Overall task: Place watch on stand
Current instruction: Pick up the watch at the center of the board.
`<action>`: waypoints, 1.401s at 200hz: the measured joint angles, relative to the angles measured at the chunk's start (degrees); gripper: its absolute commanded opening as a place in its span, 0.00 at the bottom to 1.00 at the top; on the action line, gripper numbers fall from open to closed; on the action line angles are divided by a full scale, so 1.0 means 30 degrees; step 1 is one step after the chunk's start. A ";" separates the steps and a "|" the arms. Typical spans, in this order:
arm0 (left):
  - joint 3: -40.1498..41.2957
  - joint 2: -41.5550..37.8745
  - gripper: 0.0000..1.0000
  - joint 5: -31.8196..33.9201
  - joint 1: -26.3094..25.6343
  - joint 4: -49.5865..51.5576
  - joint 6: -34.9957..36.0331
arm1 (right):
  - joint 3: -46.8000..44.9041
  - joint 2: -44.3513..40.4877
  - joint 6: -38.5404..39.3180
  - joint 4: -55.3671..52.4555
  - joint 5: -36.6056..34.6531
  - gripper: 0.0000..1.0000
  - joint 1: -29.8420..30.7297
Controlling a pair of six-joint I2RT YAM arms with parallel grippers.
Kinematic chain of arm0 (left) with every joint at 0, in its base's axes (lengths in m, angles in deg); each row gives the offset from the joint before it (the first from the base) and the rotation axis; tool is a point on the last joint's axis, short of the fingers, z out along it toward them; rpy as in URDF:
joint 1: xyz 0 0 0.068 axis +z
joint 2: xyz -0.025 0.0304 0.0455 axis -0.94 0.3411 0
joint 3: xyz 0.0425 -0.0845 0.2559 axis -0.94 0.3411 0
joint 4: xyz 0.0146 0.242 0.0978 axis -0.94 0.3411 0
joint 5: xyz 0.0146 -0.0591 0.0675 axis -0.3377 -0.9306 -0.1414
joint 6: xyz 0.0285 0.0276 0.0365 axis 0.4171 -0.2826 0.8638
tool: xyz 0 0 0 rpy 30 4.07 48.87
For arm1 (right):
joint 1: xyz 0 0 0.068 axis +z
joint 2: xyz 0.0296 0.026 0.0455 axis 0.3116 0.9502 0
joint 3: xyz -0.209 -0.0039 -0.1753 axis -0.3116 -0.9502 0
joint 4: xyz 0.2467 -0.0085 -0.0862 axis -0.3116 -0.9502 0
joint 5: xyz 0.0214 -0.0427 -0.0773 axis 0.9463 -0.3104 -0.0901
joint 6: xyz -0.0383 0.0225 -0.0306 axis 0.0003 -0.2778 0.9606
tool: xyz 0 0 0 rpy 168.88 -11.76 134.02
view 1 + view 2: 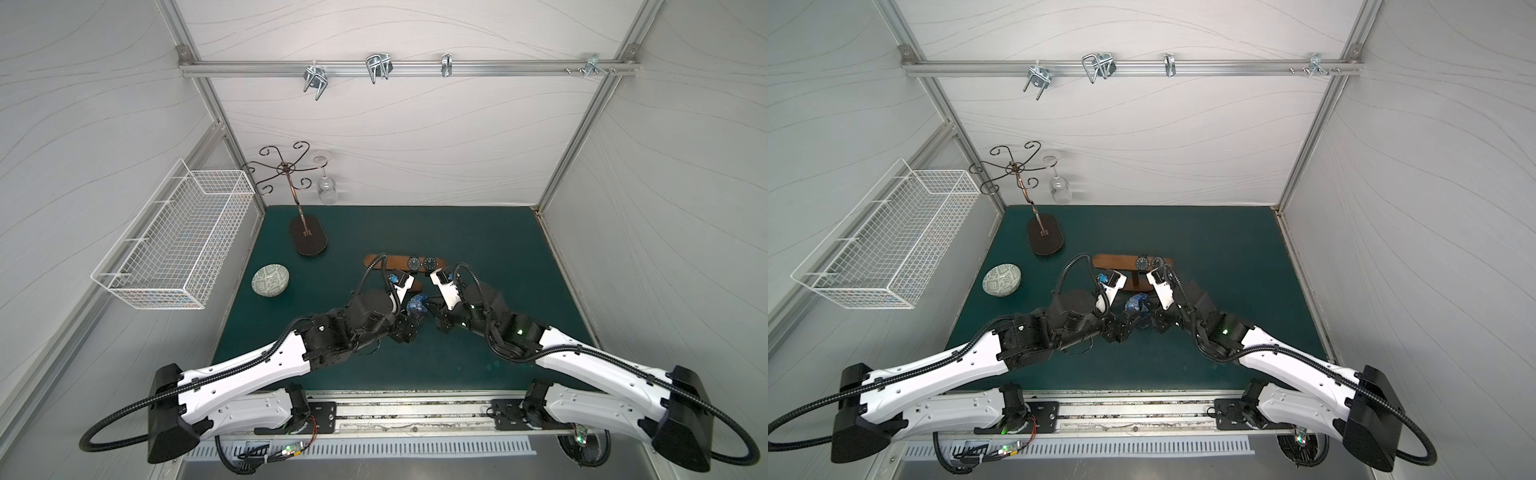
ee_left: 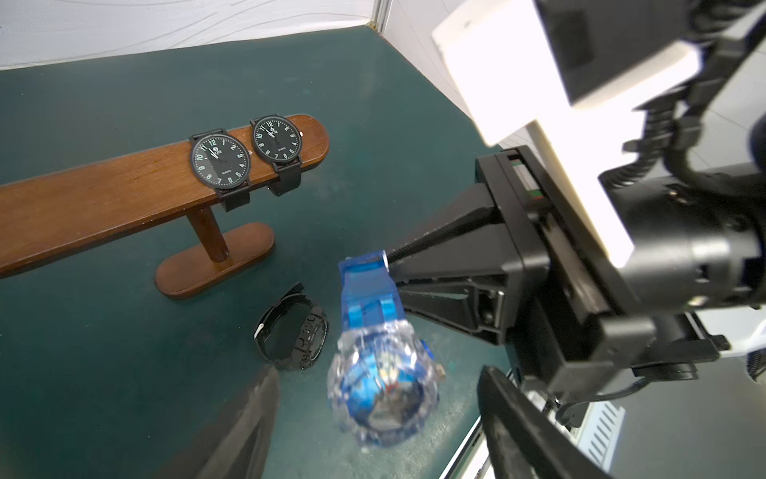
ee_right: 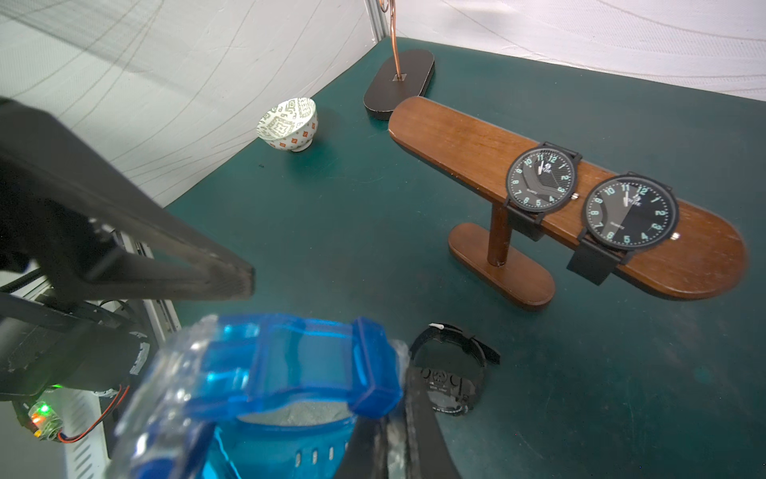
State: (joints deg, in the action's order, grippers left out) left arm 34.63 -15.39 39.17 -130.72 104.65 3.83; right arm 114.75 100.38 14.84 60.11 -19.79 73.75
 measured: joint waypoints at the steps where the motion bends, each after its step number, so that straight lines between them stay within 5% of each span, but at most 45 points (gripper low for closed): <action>1: 0.0000 0.0015 0.76 0.0007 0.0000 0.0000 -0.0007 | 0.0000 0.0000 0.0000 0.0000 0.0000 0.00 0.0007; 93: -0.0109 0.0386 0.65 0.0532 0.0131 -0.0015 -0.0335 | 0.0000 0.0080 0.0146 0.0007 -0.0219 0.00 0.0146; 280: -0.0233 0.0984 0.68 -0.0095 0.0590 0.0007 -0.0940 | 0.0000 0.0095 0.0430 0.0138 -0.0291 0.00 0.0197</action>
State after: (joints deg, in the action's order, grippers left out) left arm 33.93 -12.44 38.89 -128.95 104.68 1.01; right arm 114.75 100.66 16.13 60.52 -20.67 74.34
